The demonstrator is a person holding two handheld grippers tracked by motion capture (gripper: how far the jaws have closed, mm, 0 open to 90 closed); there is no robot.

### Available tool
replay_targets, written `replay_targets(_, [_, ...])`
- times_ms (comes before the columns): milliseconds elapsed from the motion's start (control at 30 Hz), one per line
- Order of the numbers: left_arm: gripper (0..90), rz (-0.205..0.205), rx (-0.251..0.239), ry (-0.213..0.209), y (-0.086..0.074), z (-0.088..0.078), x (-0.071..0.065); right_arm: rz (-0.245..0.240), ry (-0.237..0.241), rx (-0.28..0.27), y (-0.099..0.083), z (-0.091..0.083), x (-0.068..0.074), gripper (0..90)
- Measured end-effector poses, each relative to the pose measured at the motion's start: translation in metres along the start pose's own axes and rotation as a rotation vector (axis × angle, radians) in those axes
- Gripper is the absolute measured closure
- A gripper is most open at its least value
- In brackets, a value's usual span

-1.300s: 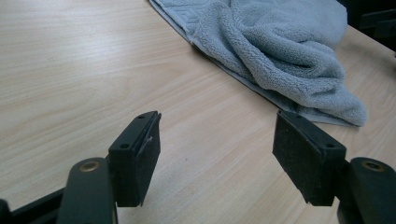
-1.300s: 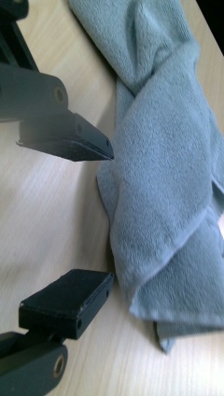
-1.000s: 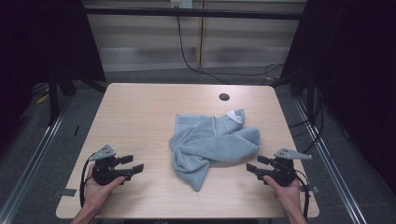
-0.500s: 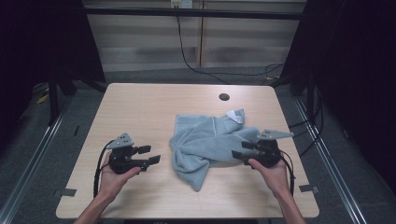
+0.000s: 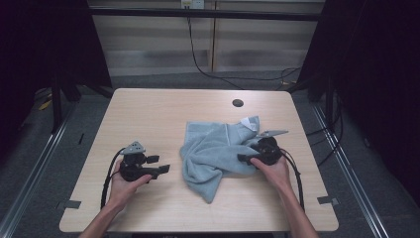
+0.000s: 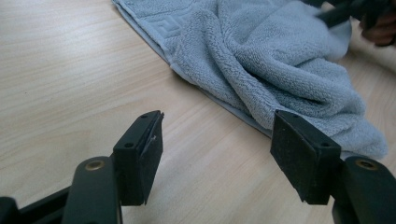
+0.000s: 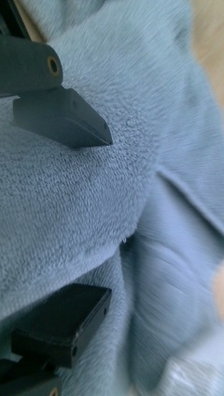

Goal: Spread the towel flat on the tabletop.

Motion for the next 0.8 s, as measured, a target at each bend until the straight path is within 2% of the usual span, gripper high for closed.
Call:
replay_targets(33, [34.4,0.004,-0.005,0.001,0.001,0.001,0.000,0.000,0.000,0.000,0.000,0.000,0.000,25.2])
replay_targets(67, [34.4,-0.004,-0.014,0.005,0.003,0.007,-0.002,-0.031,-0.013,0.005,-0.001,0.004,0.004,34.8])
replay_targets(100, [34.4,-0.004,-0.014,0.005,0.003,0.007,-0.002,-0.031,-0.013,0.005,-0.001,0.004,0.004,34.8])
replay_targets(133, [34.4,0.004,-0.009,-0.007,0.004,0.012,-0.006,-0.036,0.008,0.011,-0.001,0.004,0.006,45.6])
replay_targets(167, [34.4,0.018,-0.001,-0.011,0.003,0.015,-0.009,-0.049,0.042,0.009,-0.001,0.005,0.011,51.4])
replay_targets(200, [33.9,0.033,0.014,-0.018,0.001,0.018,-0.012,-0.045,0.055,-0.006,-0.002,0.006,0.015,59.8])
replay_targets(233, [33.9,0.046,0.026,-0.025,0.000,0.019,-0.015,-0.045,0.055,-0.006,-0.002,0.006,0.015,59.8])
replay_targets(267, [33.6,0.057,0.031,-0.027,-0.001,0.020,-0.018,-0.051,0.079,0.001,-0.002,0.008,0.021,65.5])
replay_targets(367, [33.4,0.049,0.020,-0.044,0.001,0.019,-0.021,-0.053,0.107,-0.003,-0.002,0.010,0.025,68.1])
replay_targets(400, [33.1,0.046,0.014,-0.044,0.002,0.019,-0.022,-0.066,0.122,0.002,-0.002,0.012,0.032,70.6])
replay_targets(467, [32.9,0.040,0.007,-0.048,0.003,0.019,-0.021,-0.074,0.131,0.004,-0.002,0.014,0.035,70.9])
replay_targets(500, [32.4,0.039,0.004,-0.049,0.004,0.019,-0.021,-0.092,0.141,0.008,-0.002,0.016,0.043,71.5])
replay_targets(600, [29.5,0.042,0.005,-0.051,0.003,0.020,-0.022,-0.113,0.152,0.014,-0.002,0.020,0.053,71.7])
replay_targets(667, [30.3,0.051,0.014,-0.066,0.001,0.022,-0.025,-0.115,0.156,0.017,-0.002,0.021,0.056,71.7])
replay_targets(700, [32.6,0.066,0.041,-0.076,-0.003,0.025,-0.029,-0.128,0.166,0.019,-0.002,0.024,0.063,71.7])
replay_targets(733, [38.6,0.085,0.057,-0.089,-0.006,0.027,-0.032,-0.129,0.171,0.020,-0.002,0.025,0.067,71.7])
replay_targets(767, [49.7,0.085,0.057,-0.089,-0.006,0.027,-0.032,-0.129,0.171,0.020,-0.002,0.025,0.067,71.7])
replay_targets(800, [55.2,0.100,0.074,-0.085,-0.009,0.027,-0.034,-0.147,0.171,0.025,-0.002,0.026,0.073,71.7])
Point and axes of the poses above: each handheld gripper's, and its own axes: z roughly forward along the jaws, y roughly out of its top, x roughly to its left, the point moved 10 cm from there along z, roughly forward along the jaws, and after that the axes turned 3 degrees about y, right-handed, at the moved point
